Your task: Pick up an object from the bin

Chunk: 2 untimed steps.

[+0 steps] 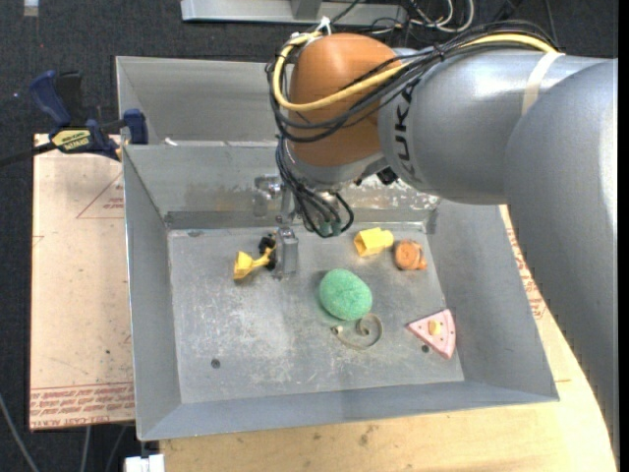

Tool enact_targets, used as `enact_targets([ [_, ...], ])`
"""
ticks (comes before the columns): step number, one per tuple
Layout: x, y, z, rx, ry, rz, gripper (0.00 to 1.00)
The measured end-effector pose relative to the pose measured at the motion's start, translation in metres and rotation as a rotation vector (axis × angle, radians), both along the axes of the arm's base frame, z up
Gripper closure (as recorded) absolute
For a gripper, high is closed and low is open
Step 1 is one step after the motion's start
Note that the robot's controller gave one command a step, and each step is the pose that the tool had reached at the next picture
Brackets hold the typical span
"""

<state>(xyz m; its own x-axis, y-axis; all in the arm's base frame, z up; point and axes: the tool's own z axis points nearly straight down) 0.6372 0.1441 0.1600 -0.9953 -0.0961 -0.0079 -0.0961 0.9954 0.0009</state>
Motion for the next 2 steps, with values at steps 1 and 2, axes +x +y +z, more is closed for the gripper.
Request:
enact_targets([
  [1,-0.006,-0.014,-0.019,-0.001,0.005,0.206,0.00],
  [2,0.008,-0.015,-0.073,-0.003,0.003,0.374,0.00],
])
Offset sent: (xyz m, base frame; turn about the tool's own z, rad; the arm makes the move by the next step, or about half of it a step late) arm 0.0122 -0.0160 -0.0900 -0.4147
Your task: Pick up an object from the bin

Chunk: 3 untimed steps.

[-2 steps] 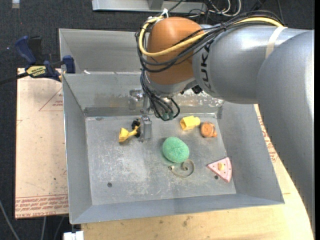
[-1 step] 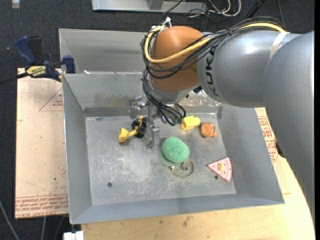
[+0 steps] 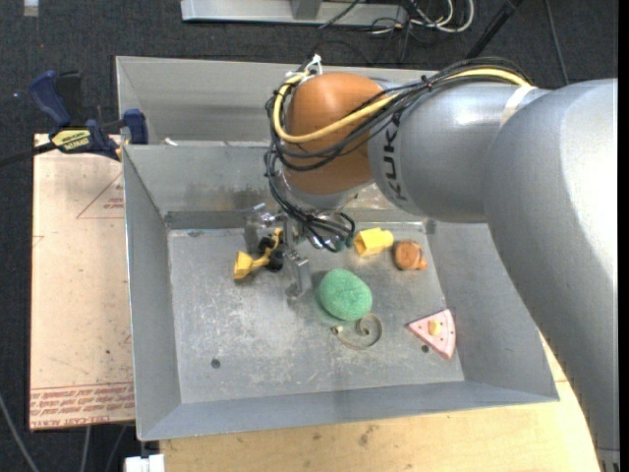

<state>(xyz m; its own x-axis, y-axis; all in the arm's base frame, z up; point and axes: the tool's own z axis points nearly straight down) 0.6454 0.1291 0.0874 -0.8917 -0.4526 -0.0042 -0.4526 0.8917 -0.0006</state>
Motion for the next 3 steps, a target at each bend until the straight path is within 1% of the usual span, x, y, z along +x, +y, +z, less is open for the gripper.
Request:
enact_targets([
  [1,0.0111,0.0033,-0.0166,0.003,0.001,-0.203,1.00],
  [3,0.0098,0.0031,-0.0134,0.002,0.004,-0.203,1.00],
])
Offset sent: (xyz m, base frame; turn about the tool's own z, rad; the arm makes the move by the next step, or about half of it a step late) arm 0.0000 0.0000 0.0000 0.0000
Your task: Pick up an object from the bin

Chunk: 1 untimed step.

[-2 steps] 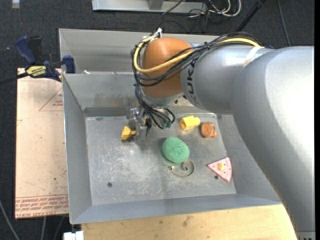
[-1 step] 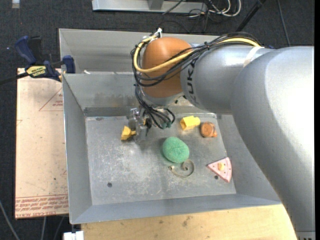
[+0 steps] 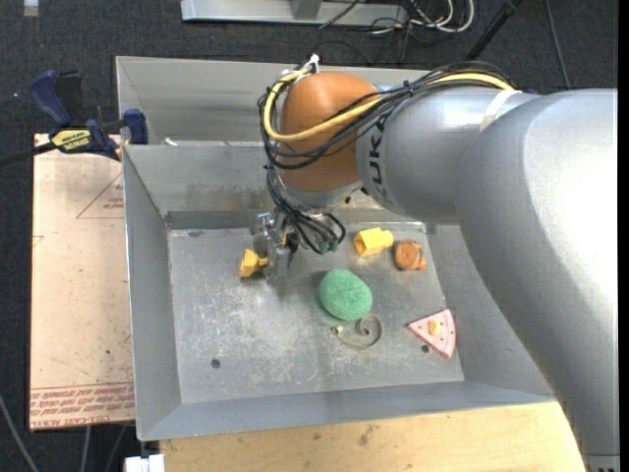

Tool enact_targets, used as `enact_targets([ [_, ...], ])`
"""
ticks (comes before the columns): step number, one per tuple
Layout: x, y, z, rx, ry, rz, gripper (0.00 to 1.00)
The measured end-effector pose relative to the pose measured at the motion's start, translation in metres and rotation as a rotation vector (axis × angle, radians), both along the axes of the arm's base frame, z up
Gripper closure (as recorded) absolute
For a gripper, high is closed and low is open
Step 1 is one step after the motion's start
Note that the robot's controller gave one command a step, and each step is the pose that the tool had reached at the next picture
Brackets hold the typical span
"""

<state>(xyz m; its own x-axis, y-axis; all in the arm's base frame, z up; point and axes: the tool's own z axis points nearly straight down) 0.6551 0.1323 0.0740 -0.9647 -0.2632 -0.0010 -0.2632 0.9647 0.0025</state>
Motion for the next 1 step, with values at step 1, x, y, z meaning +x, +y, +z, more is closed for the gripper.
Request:
enact_targets([
  [1,-0.0023,-0.0003,0.0191,-0.002,0.009,0.000,1.00],
])
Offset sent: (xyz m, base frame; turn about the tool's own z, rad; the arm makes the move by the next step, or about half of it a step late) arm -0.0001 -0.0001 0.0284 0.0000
